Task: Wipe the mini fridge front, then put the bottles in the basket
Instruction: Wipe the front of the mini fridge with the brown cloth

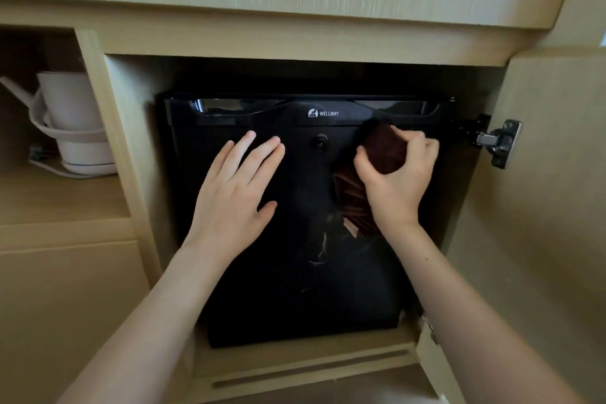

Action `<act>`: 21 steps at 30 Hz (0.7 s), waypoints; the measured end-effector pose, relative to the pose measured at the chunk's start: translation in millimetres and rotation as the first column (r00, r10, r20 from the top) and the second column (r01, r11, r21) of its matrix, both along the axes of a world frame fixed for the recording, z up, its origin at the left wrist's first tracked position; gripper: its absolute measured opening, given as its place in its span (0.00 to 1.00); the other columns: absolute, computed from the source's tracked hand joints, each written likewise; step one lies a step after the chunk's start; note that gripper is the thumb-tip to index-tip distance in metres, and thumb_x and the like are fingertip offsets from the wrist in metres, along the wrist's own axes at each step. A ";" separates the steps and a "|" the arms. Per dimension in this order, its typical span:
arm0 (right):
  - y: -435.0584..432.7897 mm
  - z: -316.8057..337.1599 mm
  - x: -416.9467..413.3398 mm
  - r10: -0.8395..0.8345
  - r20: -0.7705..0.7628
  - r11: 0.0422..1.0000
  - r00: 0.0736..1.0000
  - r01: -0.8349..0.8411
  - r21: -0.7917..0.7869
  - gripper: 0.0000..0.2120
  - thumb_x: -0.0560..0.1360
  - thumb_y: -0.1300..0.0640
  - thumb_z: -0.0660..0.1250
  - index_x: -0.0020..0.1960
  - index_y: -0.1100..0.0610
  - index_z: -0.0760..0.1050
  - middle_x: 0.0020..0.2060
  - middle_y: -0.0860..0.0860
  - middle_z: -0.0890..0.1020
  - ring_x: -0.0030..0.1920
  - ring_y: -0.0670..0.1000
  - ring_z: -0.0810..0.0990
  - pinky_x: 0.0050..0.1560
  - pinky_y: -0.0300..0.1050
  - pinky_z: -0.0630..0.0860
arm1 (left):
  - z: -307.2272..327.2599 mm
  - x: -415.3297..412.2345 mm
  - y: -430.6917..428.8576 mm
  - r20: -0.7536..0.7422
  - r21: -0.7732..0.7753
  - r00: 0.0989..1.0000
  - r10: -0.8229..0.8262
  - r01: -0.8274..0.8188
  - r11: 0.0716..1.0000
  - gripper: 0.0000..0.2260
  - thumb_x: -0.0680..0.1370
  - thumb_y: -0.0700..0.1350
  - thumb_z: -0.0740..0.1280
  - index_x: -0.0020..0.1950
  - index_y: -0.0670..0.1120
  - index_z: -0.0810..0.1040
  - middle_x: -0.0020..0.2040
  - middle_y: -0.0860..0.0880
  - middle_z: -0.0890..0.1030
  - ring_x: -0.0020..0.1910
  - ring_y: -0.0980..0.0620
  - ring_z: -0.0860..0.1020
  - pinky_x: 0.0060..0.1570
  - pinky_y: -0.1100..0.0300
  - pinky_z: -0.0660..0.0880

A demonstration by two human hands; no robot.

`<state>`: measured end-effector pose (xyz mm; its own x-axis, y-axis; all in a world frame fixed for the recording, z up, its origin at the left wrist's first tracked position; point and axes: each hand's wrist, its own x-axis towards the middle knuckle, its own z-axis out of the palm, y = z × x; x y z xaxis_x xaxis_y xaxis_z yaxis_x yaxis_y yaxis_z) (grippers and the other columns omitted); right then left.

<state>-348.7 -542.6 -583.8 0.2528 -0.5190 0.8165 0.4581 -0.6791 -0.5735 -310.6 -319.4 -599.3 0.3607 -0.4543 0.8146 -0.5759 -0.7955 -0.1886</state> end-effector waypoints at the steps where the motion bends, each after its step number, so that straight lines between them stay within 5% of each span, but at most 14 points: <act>1: -8.1 0.3 -2.2 -0.026 0.017 0.996 1.000 0.024 0.082 0.21 0.68 0.58 0.78 0.57 0.61 0.74 0.53 0.56 0.70 0.49 0.35 0.71 0.50 0.21 0.67 | -0.2 0.1 -0.1 -0.004 -0.003 1.000 -0.001 0.001 1.000 0.39 0.69 0.45 0.78 0.76 0.44 0.66 0.76 0.48 0.68 0.77 0.43 0.61 0.76 0.45 0.57; 5: -7.4 1.1 -0.1 -0.072 0.021 0.977 0.997 0.066 0.201 0.22 0.67 0.59 0.77 0.57 0.61 0.74 0.54 0.57 0.70 0.46 0.33 0.71 0.47 0.20 0.66 | 0.9 1.2 0.9 -0.006 -0.014 1.000 -0.017 0.017 1.000 0.38 0.68 0.45 0.77 0.76 0.45 0.67 0.76 0.49 0.67 0.77 0.44 0.61 0.76 0.45 0.59; 9: 16.4 -9.6 5.7 0.018 -0.085 0.986 0.996 -0.032 -0.163 0.22 0.66 0.59 0.78 0.56 0.62 0.75 0.51 0.52 0.68 0.47 0.37 0.68 0.55 0.23 0.65 | 0.3 0.7 -7.9 -0.013 -0.028 1.000 -0.019 0.019 0.999 0.38 0.69 0.45 0.77 0.77 0.45 0.66 0.76 0.50 0.66 0.77 0.43 0.60 0.76 0.45 0.58; 11: 11.7 -7.9 4.3 0.045 -0.115 0.974 0.992 -0.069 -0.216 0.22 0.66 0.58 0.79 0.56 0.61 0.76 0.51 0.51 0.69 0.48 0.37 0.69 0.56 0.25 0.67 | -1.0 1.0 -9.4 0.000 -0.028 1.000 -0.025 0.025 0.999 0.38 0.69 0.45 0.77 0.77 0.44 0.66 0.77 0.49 0.66 0.77 0.43 0.60 0.77 0.46 0.56; 17: -25.6 -4.0 -2.2 -0.075 0.049 0.957 0.996 0.059 0.284 0.22 0.68 0.57 0.77 0.58 0.61 0.73 0.53 0.54 0.71 0.46 0.31 0.72 0.44 0.22 0.68 | -3.2 2.3 1.1 0.004 -0.003 1.000 -0.017 0.017 1.000 0.38 0.69 0.46 0.77 0.77 0.45 0.66 0.77 0.48 0.66 0.77 0.43 0.60 0.77 0.45 0.56; 21: -8.2 -2.5 4.8 -0.081 0.060 0.962 0.995 0.063 0.266 0.22 0.67 0.59 0.77 0.57 0.63 0.74 0.52 0.54 0.70 0.46 0.37 0.72 0.45 0.22 0.68 | -3.0 1.2 -5.8 -0.002 -0.031 1.000 -0.028 0.028 0.999 0.38 0.69 0.45 0.76 0.76 0.44 0.66 0.77 0.48 0.66 0.77 0.42 0.59 0.77 0.46 0.54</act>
